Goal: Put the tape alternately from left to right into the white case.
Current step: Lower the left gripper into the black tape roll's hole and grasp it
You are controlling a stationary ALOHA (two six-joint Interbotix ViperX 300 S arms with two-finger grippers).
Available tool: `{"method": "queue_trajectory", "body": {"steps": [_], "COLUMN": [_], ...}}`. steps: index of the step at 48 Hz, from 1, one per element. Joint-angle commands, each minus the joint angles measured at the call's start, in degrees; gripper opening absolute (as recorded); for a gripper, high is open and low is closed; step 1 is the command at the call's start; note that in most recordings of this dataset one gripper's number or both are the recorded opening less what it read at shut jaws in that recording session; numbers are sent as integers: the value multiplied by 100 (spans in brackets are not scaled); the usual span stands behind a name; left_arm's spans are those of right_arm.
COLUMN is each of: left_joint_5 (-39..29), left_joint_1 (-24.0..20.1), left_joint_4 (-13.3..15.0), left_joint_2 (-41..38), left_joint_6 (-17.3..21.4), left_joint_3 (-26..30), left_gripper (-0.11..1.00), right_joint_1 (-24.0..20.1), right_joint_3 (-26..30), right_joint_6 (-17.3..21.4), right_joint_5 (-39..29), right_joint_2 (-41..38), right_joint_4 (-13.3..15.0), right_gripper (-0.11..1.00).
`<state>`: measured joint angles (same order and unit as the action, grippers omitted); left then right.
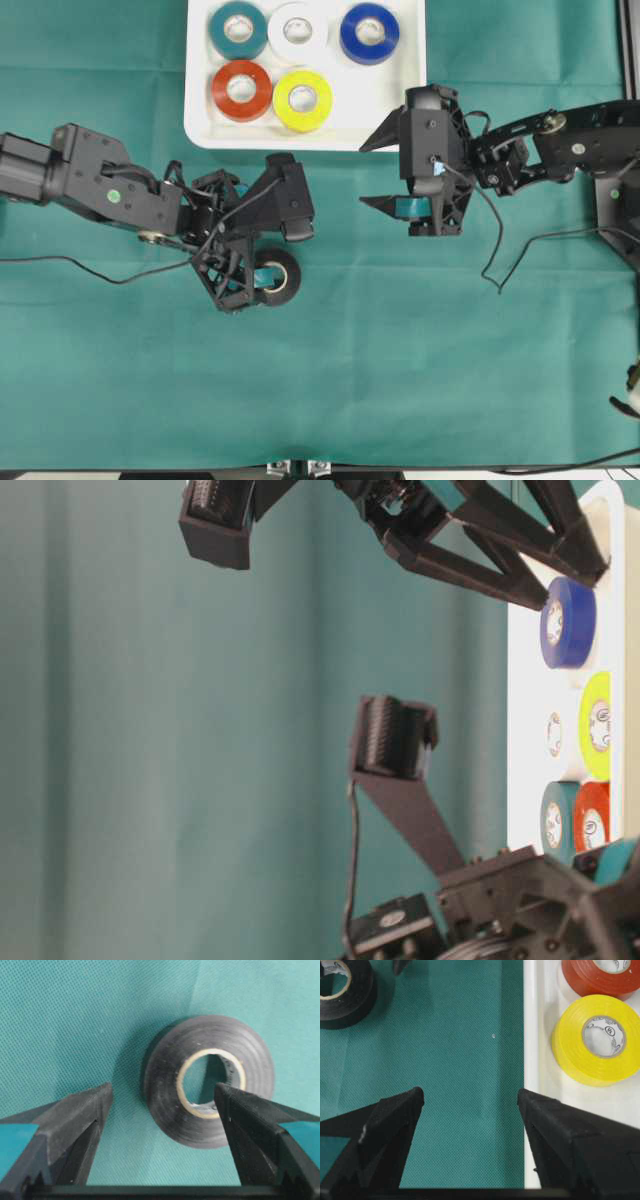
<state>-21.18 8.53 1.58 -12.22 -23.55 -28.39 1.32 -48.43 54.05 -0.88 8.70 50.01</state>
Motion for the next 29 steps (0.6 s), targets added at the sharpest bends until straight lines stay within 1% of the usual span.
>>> {"method": "queue_trajectory", "body": {"steps": [1,20,25,27,29], "left_joint_5": [-35,-53,-44,-53,-53], "left_joint_1": [-35,-62,-62,-62,-62], "left_joint_4": [-18,-26,-26,-26,-26], "left_joint_2": [0,-211,-202,-185,-176], "left_joint_6": [9,26,26,26,35], "left_joint_3": [158,264,264,264,264], "left_gripper": [85,84,81,77,71], "right_joint_1": [-9,-9,-9,-9,-9], "right_joint_3": [53,53,53,53,44], "right_joint_6": [0,0,0,-9,0], "right_joint_5": [35,35,35,35,35], "right_joint_2": [44,44,44,44,44], "right_joint_4": [0,0,0,0,0], "right_gripper": [82,82,82,82,82]}}
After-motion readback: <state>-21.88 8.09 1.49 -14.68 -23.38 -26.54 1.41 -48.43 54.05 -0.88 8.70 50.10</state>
